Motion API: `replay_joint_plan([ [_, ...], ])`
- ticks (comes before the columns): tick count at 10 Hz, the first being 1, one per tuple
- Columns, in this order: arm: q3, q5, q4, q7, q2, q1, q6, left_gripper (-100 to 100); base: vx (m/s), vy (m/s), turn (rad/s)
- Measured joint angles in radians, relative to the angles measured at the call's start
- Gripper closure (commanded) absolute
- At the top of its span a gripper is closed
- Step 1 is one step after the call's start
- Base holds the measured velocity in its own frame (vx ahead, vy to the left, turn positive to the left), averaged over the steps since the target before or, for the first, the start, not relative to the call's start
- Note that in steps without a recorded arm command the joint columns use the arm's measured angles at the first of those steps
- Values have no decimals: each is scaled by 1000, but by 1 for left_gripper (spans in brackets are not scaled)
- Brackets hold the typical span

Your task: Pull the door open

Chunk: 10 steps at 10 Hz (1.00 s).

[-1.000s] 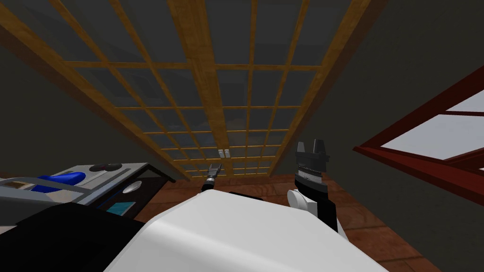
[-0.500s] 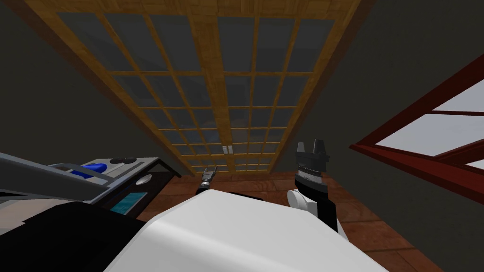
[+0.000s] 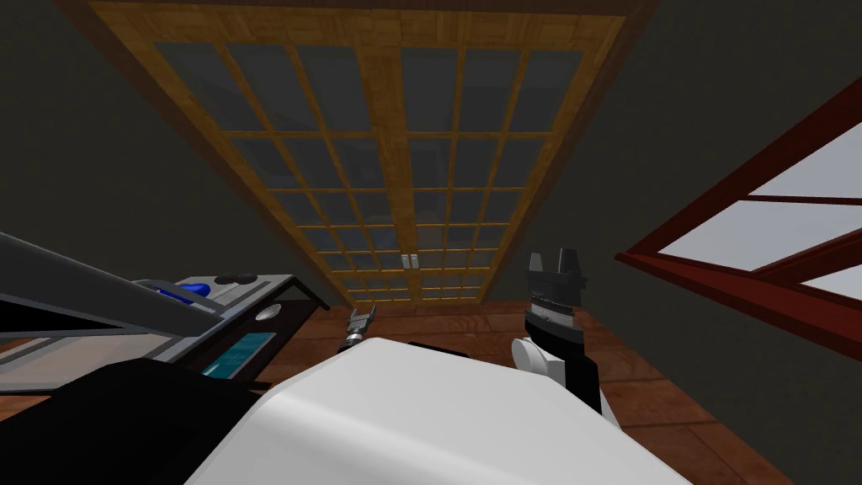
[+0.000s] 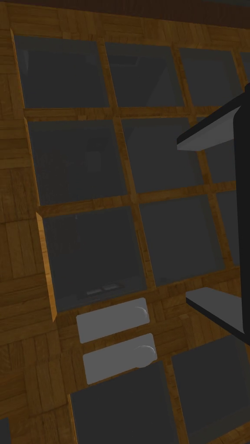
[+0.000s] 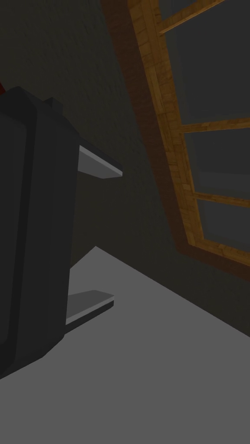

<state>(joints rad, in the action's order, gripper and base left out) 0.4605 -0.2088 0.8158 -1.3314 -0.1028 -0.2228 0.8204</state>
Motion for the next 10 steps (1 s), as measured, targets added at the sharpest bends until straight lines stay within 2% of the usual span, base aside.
replay_joint_plan([
  [1, 6, 2, 11, -1, -1, -10, -7, -100, -126, 51, -21],
  [2, 27, 12, -24, -10, -12, -1, -5, -100, -111, 36, -16],
  [4, 52, 24, -18, -13, -16, -28, -15, -100, -146, 47, -42],
  [5, 69, 32, -7, -13, -20, -44, -29, -100, -119, 52, -56],
  [7, 101, 48, -22, -20, -29, -55, -38, -100, -89, 42, -64],
  [8, 118, 55, -45, -28, -32, -47, -35, -100, -68, 34, -133],
  [9, 133, 63, -31, -34, -26, -59, -44, -100, -30, 27, -36],
  [10, 144, 68, -55, -39, -31, -50, -39, -100, 2, 24, -141],
])
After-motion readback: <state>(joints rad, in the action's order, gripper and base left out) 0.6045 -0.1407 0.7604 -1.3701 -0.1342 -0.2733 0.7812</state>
